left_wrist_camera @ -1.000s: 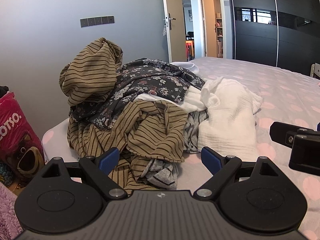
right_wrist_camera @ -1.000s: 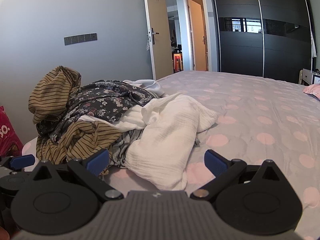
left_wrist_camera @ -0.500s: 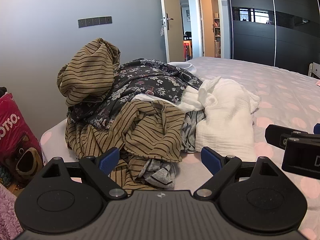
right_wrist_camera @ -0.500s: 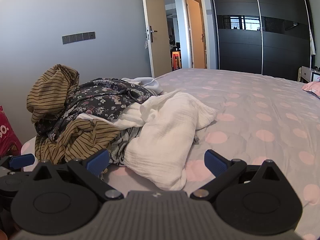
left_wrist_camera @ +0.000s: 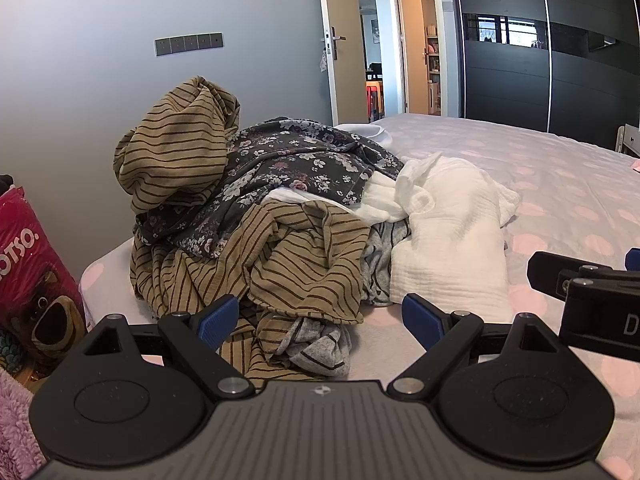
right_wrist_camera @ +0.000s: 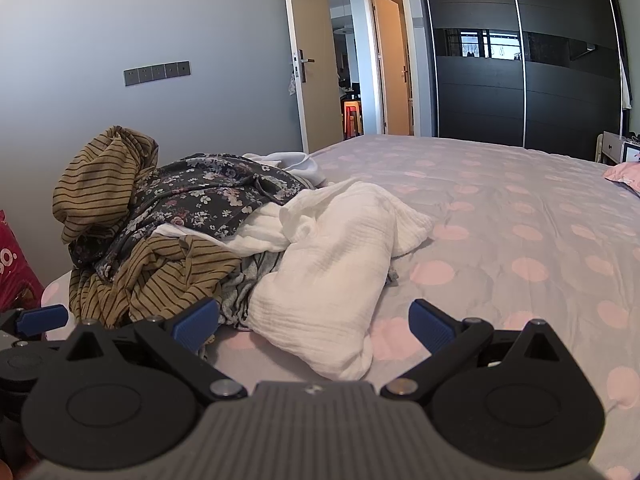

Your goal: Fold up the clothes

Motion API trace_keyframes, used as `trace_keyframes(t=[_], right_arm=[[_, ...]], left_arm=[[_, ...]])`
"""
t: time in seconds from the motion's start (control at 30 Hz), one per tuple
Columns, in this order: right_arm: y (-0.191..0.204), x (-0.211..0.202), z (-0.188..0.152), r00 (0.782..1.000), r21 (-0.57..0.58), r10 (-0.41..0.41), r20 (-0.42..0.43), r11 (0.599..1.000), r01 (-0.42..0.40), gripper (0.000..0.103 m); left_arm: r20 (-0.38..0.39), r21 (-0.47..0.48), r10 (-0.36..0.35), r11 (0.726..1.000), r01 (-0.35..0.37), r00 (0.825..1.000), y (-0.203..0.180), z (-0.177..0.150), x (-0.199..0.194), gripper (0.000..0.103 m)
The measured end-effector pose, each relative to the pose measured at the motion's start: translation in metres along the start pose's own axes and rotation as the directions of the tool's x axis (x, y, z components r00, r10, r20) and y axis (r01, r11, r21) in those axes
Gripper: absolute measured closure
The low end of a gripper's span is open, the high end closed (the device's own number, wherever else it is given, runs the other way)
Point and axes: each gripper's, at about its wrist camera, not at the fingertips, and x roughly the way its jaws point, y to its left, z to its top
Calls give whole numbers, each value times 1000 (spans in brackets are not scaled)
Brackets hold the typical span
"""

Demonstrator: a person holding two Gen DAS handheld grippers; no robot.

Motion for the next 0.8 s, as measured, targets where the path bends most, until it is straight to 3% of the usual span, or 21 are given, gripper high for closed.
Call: trace_keyframes(t=[0.8], right_arm=[[1,2,1,1000,5,16,-19,1000,-16,1]], left_arm=[[-6,8,5,1000,-5,1000,-1,-2,0,13]])
